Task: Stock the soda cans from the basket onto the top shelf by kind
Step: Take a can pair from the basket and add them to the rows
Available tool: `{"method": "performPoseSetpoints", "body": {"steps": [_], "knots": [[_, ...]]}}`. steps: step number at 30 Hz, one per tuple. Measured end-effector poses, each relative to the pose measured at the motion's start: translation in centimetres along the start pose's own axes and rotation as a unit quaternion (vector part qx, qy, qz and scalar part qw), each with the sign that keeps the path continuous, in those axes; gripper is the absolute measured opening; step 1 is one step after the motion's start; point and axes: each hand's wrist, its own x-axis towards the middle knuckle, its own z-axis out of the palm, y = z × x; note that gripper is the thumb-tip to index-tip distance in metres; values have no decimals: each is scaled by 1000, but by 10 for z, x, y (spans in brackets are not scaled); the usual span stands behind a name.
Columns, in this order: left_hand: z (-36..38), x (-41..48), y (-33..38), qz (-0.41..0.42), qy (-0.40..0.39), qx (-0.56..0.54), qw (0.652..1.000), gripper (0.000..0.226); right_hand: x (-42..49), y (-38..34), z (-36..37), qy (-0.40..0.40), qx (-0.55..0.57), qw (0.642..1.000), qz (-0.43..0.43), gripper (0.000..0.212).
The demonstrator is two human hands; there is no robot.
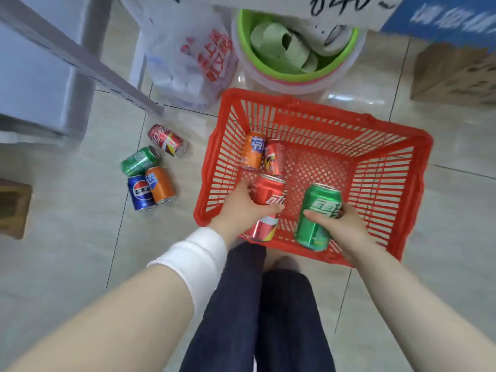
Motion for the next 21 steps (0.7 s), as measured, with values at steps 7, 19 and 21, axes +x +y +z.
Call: {"method": "performPoseSetpoints", "body": {"steps": [7,19,21], "knots": [[-47,-143,55,-26,8,-139,990,56,-151,-55,-40,1,34,999,-41,39],[-93,-299,75,0,-55,-279,959,48,-318,-89,-43,-63,116,989,-72,69],[-100,-317,76,21,-54,-296,953,44,-339,-89,-38,-72,148,984,-73,72]]}}
